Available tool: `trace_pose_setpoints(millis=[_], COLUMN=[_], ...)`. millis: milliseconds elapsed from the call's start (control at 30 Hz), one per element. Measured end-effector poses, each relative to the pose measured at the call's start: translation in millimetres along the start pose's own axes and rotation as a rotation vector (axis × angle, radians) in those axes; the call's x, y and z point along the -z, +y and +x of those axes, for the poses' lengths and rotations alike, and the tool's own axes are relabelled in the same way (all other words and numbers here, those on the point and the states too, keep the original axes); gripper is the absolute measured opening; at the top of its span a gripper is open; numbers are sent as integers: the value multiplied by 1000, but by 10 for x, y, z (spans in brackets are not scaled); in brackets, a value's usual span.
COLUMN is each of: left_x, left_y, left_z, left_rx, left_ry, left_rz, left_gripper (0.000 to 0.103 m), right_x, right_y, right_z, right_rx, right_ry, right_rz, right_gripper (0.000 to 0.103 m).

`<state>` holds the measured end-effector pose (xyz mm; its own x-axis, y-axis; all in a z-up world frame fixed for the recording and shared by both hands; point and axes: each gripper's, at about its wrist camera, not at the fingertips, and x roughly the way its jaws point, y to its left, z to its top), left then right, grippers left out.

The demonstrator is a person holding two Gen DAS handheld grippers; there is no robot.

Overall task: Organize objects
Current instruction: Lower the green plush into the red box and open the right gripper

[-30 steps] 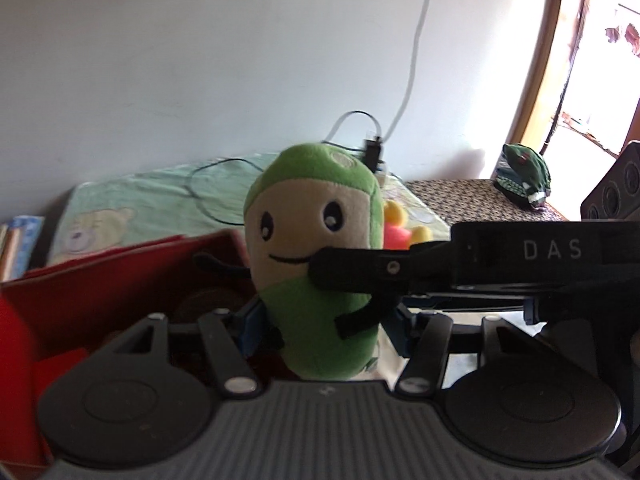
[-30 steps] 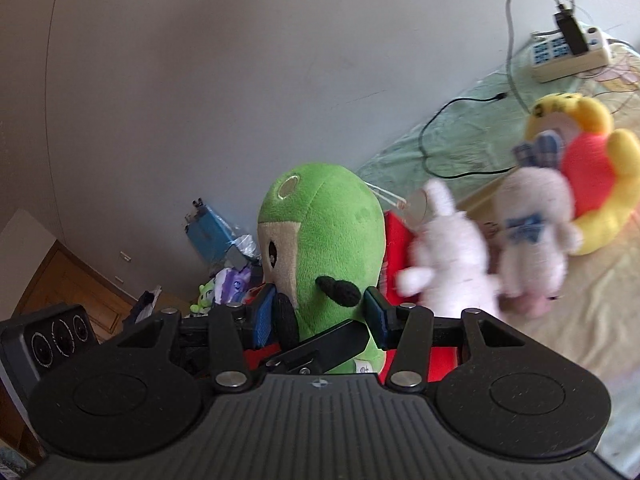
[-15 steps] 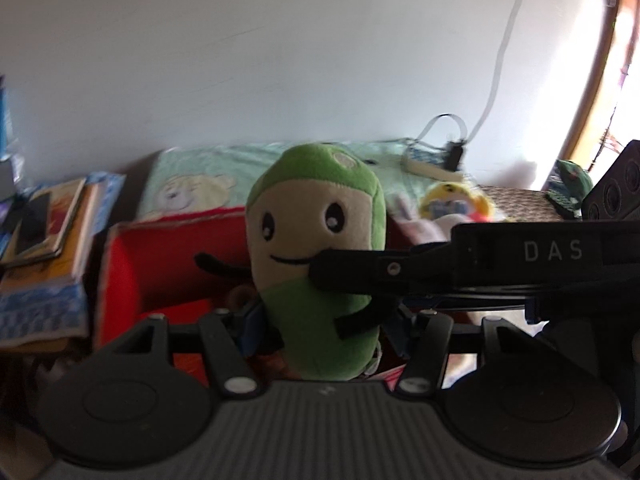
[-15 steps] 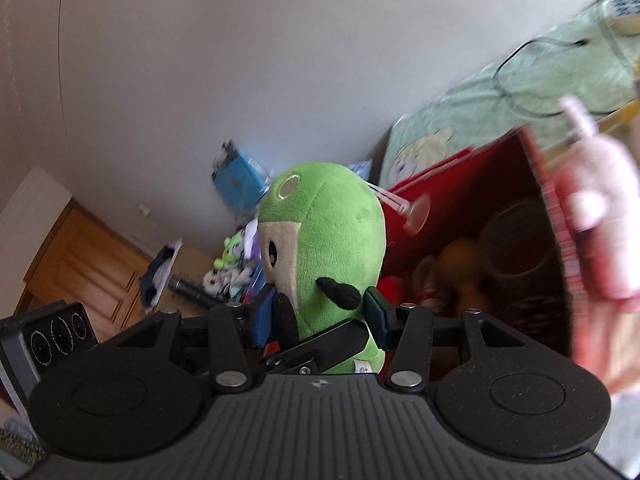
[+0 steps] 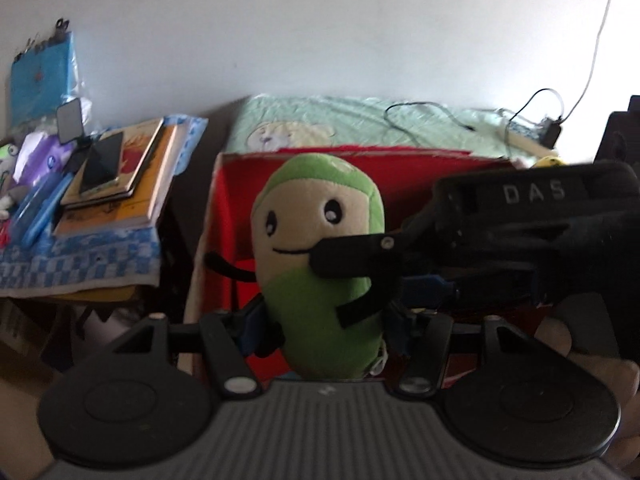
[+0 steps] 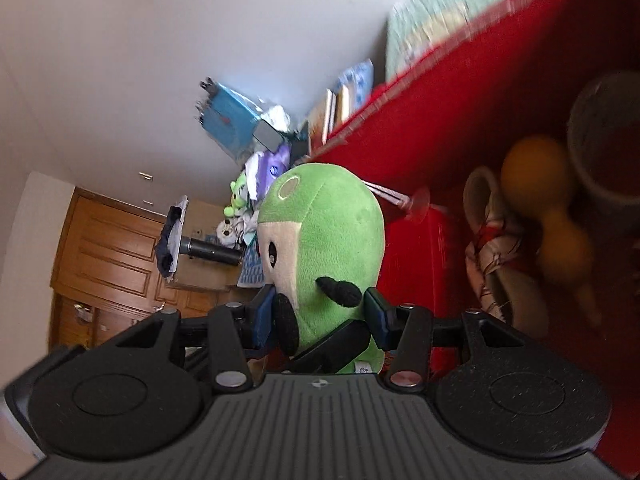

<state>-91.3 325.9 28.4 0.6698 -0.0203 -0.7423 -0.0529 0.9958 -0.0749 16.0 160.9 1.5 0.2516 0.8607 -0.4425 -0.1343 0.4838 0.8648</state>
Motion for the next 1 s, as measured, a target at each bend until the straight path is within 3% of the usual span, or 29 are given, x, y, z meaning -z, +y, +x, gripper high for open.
trace_pose_setpoints(millis=[100, 400, 700, 1000], left_x=[-1, 6, -95, -106], left_y=[70, -6, 16, -10], left_z=[102, 171, 128, 163], left_rx=[-14, -69, -74, -122], left_ry=[31, 25, 32, 43], left_rz=[-25, 33, 20, 25], left_gripper=[61, 65, 69, 65], right_x=[-34, -105, -96, -90], right_y=[-33, -160, -76, -140], right_z=[89, 167, 153, -27], right_rx=[11, 14, 102, 54], right_ry=[33, 60, 83, 40], right_rz=[47, 172, 52, 13], right_gripper=[51, 53, 57, 64])
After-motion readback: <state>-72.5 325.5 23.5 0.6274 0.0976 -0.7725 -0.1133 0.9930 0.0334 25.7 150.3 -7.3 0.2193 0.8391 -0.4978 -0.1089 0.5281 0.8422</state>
